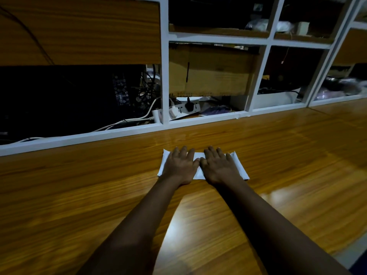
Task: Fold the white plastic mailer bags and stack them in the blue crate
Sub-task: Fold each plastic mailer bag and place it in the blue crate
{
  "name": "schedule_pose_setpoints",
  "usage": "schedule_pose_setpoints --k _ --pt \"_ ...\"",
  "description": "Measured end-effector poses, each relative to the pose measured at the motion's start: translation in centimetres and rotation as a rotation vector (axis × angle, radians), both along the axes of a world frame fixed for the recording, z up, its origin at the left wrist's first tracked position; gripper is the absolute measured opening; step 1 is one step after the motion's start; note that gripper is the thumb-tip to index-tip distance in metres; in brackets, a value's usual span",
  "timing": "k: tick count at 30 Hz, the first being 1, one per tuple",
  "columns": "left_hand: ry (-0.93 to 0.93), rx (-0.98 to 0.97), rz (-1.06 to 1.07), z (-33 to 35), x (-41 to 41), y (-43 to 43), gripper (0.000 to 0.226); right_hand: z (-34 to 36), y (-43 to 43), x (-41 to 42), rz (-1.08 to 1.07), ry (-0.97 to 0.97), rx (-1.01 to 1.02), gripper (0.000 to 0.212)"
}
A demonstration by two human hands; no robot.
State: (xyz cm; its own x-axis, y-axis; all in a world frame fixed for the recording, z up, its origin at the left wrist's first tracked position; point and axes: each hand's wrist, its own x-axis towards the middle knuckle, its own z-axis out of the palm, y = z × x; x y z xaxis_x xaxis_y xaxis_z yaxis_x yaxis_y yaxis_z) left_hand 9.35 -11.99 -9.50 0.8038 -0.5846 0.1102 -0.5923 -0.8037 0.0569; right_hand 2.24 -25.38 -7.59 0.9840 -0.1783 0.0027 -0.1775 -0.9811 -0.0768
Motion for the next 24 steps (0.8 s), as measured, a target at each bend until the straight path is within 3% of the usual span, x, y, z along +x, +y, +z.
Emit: schedule_pose_setpoints --k 4,9,21,24 --pt "0.06 -0.001 0.053 0.7 -0.3 1.6 0.06 -0.1 -1.1 -0.4 -0.022 0.029 -0.001 0.064" --pt "0.226 -0.025 0.152 2.0 -0.2 4.7 0.064 -0.5 -3.7 -1.5 -0.025 0.008 -0.004 0.063" --pt "0.189 0.053 0.162 2.0 -2.0 7.4 0.068 -0.6 -5.7 -4.1 -0.197 0.006 -0.003 0.065" --pt "0.104 0.01 0.198 2.0 -2.3 7.3 0.068 -1.0 -5.5 -4.7 -0.222 -0.033 -0.114 0.065"
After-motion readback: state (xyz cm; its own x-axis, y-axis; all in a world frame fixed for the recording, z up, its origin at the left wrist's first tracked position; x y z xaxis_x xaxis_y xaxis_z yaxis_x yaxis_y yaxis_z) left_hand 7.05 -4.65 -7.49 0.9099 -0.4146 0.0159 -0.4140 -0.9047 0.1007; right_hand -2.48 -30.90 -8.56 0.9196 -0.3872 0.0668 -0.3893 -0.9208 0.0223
